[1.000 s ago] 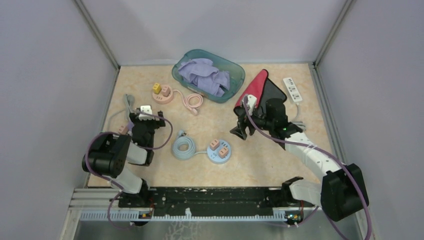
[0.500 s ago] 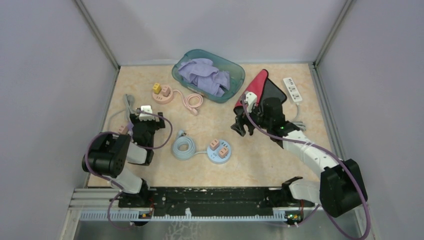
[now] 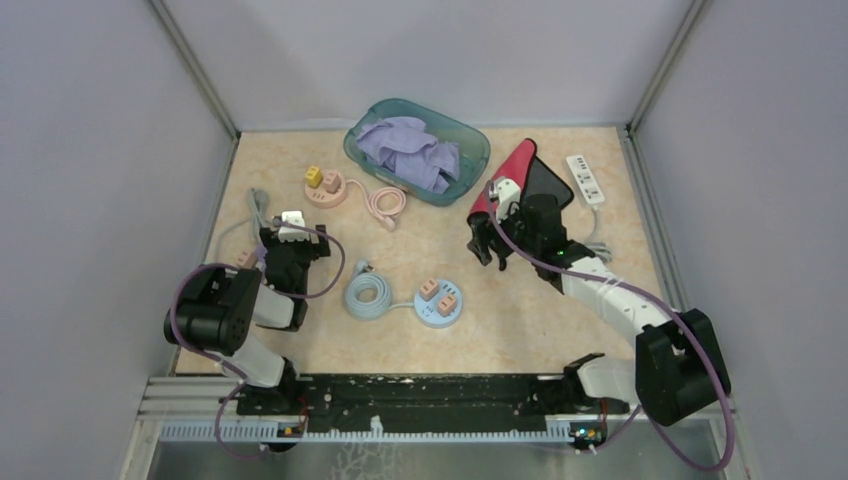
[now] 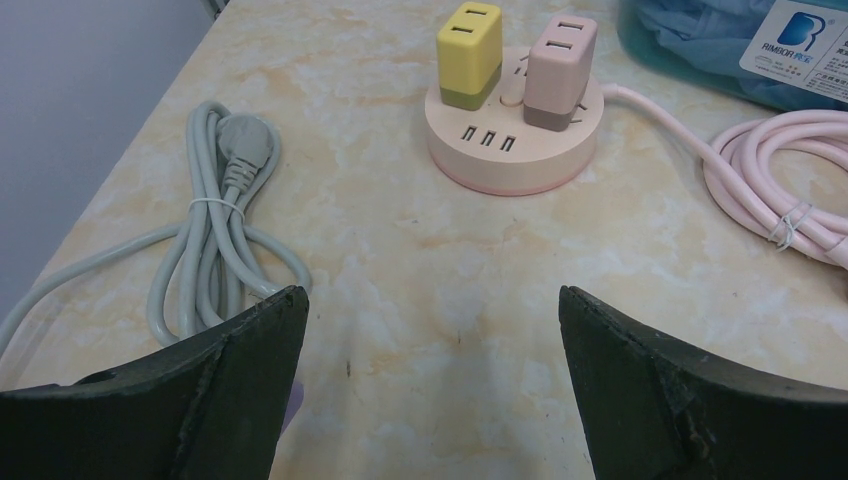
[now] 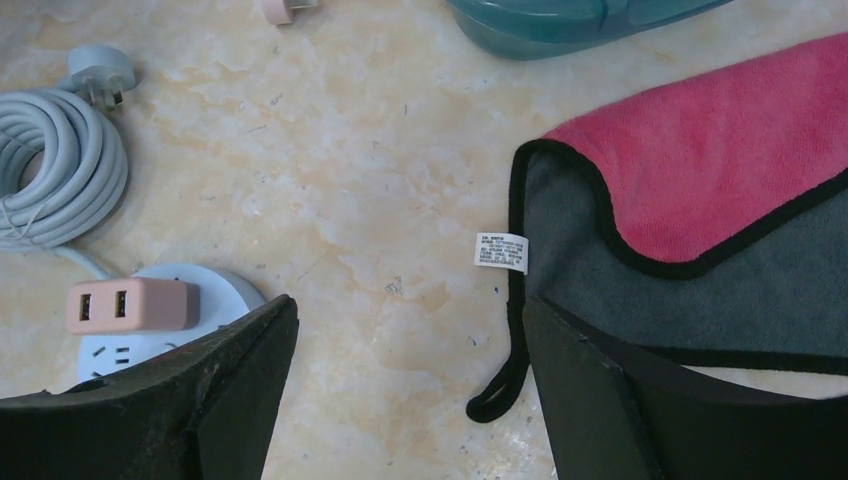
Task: Pull the plug off the socket
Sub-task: Remove the plug from the socket.
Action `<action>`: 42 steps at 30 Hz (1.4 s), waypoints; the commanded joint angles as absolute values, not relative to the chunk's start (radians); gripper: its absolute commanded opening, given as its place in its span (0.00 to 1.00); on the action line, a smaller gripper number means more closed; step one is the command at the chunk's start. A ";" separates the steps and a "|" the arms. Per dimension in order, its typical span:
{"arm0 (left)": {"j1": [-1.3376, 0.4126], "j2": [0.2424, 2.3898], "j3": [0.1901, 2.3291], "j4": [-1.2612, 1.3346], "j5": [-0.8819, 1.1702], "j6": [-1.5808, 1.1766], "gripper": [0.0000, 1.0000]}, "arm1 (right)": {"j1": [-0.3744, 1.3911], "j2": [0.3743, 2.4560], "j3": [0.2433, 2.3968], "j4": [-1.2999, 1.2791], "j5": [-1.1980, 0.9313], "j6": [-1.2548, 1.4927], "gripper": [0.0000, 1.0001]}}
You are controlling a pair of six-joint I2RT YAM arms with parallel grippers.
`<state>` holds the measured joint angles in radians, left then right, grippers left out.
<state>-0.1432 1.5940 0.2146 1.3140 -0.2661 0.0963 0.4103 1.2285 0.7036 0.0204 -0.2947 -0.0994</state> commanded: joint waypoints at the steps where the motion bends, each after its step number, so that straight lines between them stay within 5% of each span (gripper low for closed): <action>1: -0.137 1.591 0.216 1.325 -0.270 0.080 1.00 | 0.419 1.229 0.764 0.055 -0.276 -0.074 0.83; 42: -0.136 1.591 0.217 1.325 -0.269 0.078 1.00 | 0.434 1.234 0.775 0.034 -0.309 -0.091 0.83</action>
<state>-0.1432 1.5940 0.2146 1.3075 -0.2661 0.0898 0.4126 1.2343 0.7219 0.0128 -0.2935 -0.0856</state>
